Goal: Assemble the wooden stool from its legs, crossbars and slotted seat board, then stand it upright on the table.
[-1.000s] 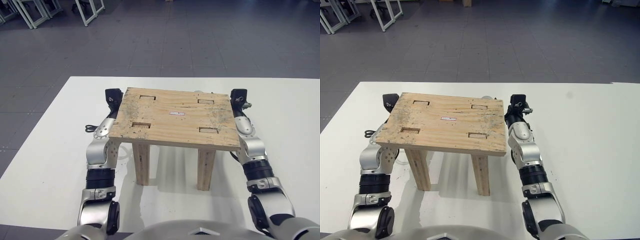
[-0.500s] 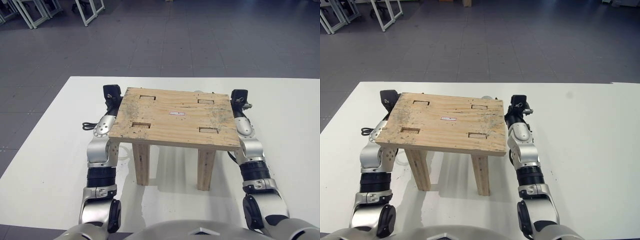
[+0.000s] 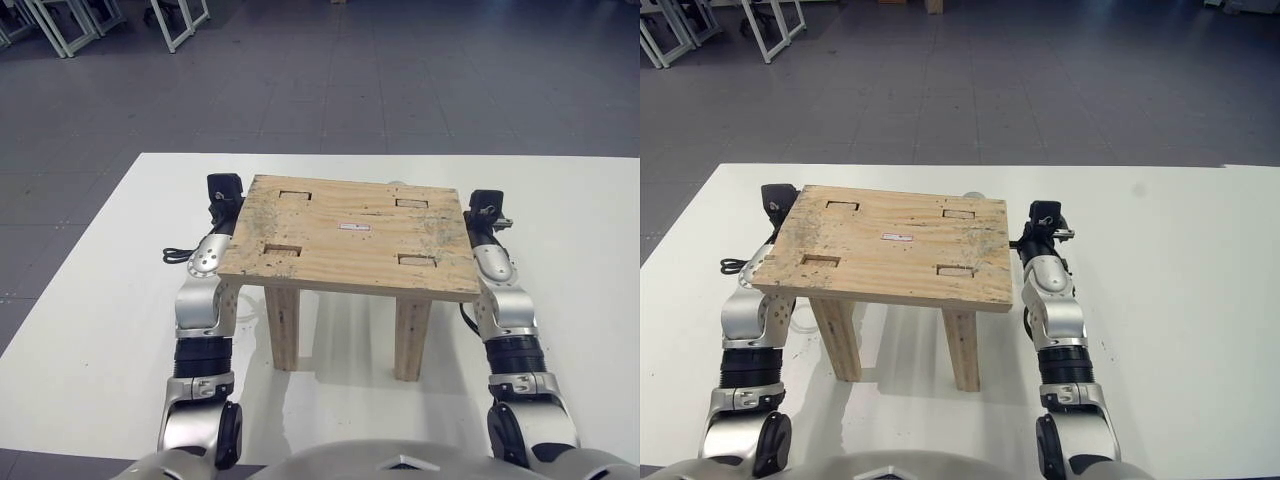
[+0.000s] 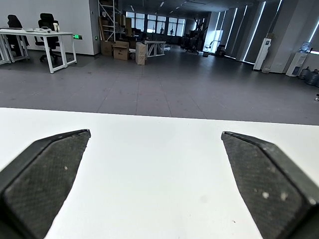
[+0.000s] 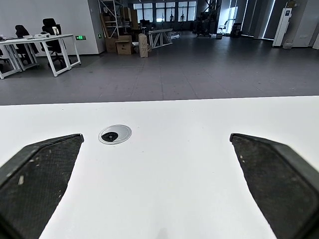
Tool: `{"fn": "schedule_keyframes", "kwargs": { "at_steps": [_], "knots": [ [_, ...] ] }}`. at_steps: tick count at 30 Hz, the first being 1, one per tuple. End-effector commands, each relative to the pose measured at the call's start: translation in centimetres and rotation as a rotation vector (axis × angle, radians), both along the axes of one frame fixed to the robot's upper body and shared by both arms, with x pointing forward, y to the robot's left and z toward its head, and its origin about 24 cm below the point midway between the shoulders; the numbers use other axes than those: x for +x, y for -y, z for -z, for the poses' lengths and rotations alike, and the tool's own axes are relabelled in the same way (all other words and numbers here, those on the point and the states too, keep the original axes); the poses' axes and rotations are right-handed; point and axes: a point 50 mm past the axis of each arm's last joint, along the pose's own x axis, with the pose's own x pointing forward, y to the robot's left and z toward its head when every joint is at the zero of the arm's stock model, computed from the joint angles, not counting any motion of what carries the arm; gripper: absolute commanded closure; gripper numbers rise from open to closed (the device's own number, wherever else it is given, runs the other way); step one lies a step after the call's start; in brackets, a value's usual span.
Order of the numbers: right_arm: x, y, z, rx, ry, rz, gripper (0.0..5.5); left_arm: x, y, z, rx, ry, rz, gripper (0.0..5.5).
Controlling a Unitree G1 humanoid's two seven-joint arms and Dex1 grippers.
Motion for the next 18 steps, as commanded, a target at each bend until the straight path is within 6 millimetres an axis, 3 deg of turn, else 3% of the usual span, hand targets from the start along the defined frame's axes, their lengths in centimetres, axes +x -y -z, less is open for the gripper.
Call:
{"fn": "schedule_keyframes", "kwargs": {
  "at_steps": [1,18],
  "knots": [
    [-0.01,-0.26,-0.09,0.008,0.000,0.006,0.01,0.44,0.57,-0.44,0.015,0.013,0.023,0.64],
    [0.61,-0.08,-0.49,0.000,0.013,0.001,0.01,1.08,0.31,-0.61,0.004,0.031,-0.001,0.64]
  ]
}}
